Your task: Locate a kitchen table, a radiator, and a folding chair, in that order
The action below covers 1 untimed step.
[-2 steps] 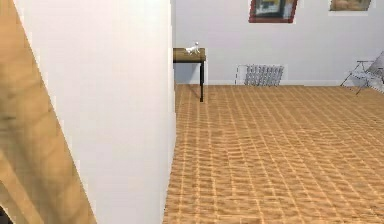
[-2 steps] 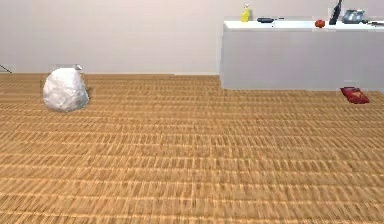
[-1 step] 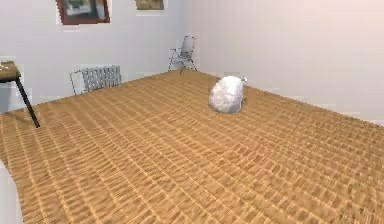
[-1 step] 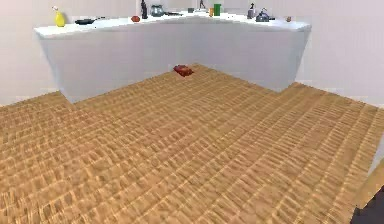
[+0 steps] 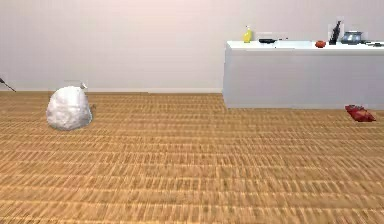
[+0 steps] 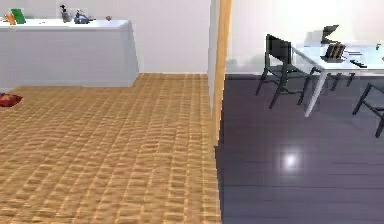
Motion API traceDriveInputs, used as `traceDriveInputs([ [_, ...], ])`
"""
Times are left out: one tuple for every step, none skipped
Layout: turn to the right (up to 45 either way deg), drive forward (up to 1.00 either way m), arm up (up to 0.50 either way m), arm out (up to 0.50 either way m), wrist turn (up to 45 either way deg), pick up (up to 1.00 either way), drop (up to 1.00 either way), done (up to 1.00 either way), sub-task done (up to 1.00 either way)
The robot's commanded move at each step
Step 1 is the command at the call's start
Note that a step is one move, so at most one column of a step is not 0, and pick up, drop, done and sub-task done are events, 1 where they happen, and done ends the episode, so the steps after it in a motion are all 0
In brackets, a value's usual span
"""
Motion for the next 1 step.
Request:
traceDriveInputs([
  [45.0, 0.00, 0.00, 0.00, 0.0, 0.00, 0.00, 0.00, 0.00],
])
